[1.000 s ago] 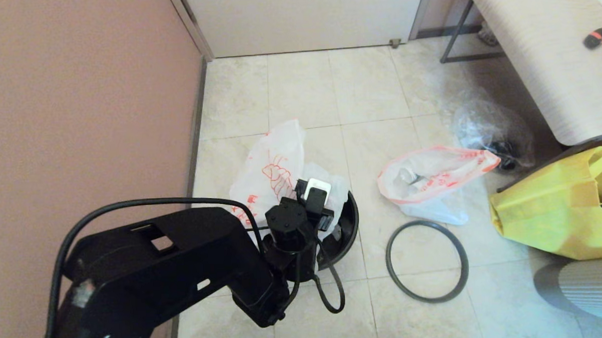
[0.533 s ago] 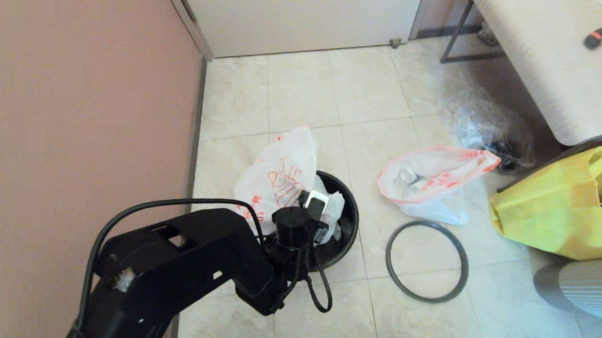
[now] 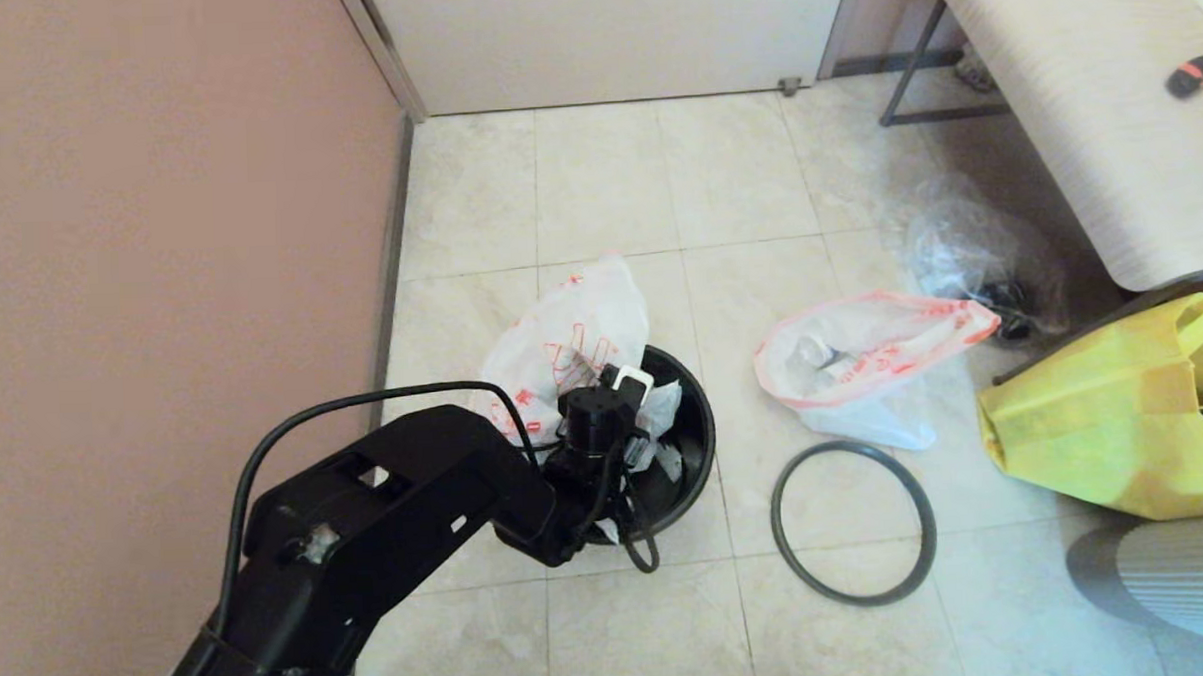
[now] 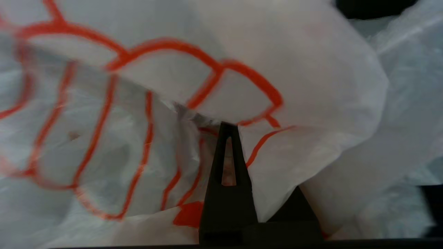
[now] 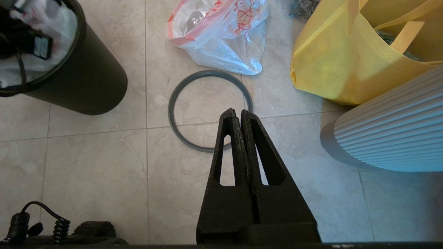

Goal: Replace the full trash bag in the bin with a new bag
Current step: Put the new garbage bag on the trash can

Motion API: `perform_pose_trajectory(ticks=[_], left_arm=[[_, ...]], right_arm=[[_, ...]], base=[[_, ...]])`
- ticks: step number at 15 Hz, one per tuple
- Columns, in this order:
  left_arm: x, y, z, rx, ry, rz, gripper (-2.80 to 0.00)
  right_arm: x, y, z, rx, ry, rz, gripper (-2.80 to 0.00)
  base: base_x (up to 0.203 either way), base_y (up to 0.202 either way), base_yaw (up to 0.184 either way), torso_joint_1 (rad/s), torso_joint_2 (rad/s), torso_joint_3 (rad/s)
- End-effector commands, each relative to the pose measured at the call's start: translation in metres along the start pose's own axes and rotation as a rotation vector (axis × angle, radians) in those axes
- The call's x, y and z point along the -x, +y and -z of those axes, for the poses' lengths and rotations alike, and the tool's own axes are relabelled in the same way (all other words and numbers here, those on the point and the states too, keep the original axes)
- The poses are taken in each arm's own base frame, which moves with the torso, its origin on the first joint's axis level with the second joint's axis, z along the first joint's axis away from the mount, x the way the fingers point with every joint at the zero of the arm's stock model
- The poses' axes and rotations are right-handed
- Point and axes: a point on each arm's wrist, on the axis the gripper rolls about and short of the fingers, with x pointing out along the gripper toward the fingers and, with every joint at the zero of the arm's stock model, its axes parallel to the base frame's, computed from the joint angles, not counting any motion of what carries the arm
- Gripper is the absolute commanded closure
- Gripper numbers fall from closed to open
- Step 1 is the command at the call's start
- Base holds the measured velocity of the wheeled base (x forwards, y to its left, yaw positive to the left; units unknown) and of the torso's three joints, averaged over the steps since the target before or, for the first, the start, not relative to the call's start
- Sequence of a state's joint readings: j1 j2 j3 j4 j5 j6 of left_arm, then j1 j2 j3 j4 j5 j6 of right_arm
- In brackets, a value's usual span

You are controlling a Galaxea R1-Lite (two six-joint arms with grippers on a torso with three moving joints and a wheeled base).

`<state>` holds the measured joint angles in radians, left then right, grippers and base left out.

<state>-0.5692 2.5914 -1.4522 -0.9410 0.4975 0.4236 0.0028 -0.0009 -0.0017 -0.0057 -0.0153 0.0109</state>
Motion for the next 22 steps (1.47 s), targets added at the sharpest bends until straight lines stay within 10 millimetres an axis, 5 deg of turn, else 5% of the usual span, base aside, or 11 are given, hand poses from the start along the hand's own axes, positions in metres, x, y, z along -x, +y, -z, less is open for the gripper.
perform_pose_trajectory(ticks=[1,8,14,15,19,22], left_arm=[[-0.011,-0.003,0.016,-0.012,0.029,-0.003,0.0],[-0.037,-0.003,0.026,-0.026,0.07,-0.024,0.0],[-0.014,-0.03,0.038,-0.071,0.105,0.04,0.0],[-0.01,-0.034,0.04,-0.076,0.103,0.048,-2.8],[0.009,-0.033,0.041,-0.09,0.117,0.05,-2.8],[0.033,-0.023,0.021,-0.08,0.085,0.062,-2.8]], right_arm=[[0.0,0.0,0.0,0.0,0.001,0.0,0.0],[0.0,0.0,0.0,0.0,0.001,0.0,0.0],[0.0,0.0,0.0,0.0,0.001,0.0,0.0],[0.0,0.0,0.0,0.0,0.001,0.0,0.0],[0.0,0.0,0.0,0.0,0.001,0.0,0.0],[0.0,0.0,0.0,0.0,0.001,0.0,0.0]], base=[[0.0,0.0,0.0,0.0,0.0,0.0],[0.0,0.0,0.0,0.0,0.0,0.0],[0.0,0.0,0.0,0.0,0.0,0.0],[0.0,0.0,0.0,0.0,0.0,0.0],[0.0,0.0,0.0,0.0,0.0,0.0],[0.0,0.0,0.0,0.0,0.0,0.0]])
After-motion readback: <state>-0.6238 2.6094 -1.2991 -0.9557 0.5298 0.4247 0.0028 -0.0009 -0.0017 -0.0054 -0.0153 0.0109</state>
